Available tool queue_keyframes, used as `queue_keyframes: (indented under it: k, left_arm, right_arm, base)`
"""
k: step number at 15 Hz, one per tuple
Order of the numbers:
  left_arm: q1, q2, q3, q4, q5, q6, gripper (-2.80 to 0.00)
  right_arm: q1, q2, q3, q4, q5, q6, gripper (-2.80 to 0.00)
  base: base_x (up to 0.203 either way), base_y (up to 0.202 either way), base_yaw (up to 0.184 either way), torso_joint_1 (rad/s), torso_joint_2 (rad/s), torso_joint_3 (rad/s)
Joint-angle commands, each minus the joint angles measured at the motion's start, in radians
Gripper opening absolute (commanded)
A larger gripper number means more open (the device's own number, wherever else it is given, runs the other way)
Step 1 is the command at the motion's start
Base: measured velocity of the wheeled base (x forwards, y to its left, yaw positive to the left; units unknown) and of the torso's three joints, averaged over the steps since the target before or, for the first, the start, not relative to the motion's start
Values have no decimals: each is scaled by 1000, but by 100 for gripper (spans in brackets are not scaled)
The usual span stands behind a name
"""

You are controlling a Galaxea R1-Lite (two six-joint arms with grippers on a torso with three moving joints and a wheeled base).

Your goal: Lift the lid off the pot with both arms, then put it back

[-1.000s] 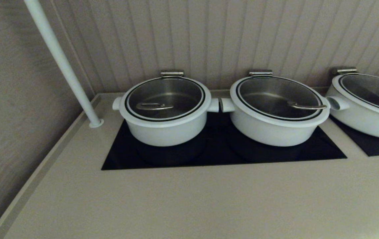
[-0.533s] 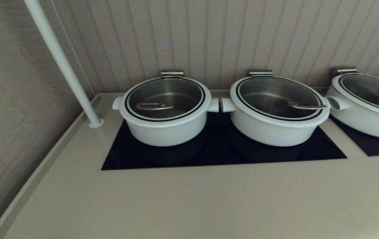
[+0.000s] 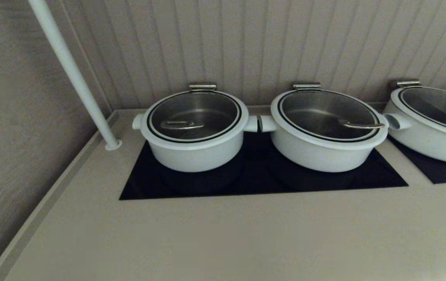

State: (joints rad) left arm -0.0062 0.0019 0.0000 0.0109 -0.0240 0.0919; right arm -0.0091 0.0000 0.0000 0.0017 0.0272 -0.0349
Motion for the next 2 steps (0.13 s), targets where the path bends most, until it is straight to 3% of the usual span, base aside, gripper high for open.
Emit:
queue_keyframes:
  k: [1,2]
  left_arm:
    - [0,0,0,0,1,-1,-280]
    - [0,0,0,0,1,-4,-280]
  right_arm:
    - [0,0,0,0,0,0,-280]
    - [0,0,0,0,0,0,-280]
  base:
    - [0,0,0,0,0,0]
    - [0,0,0,0,0,0]
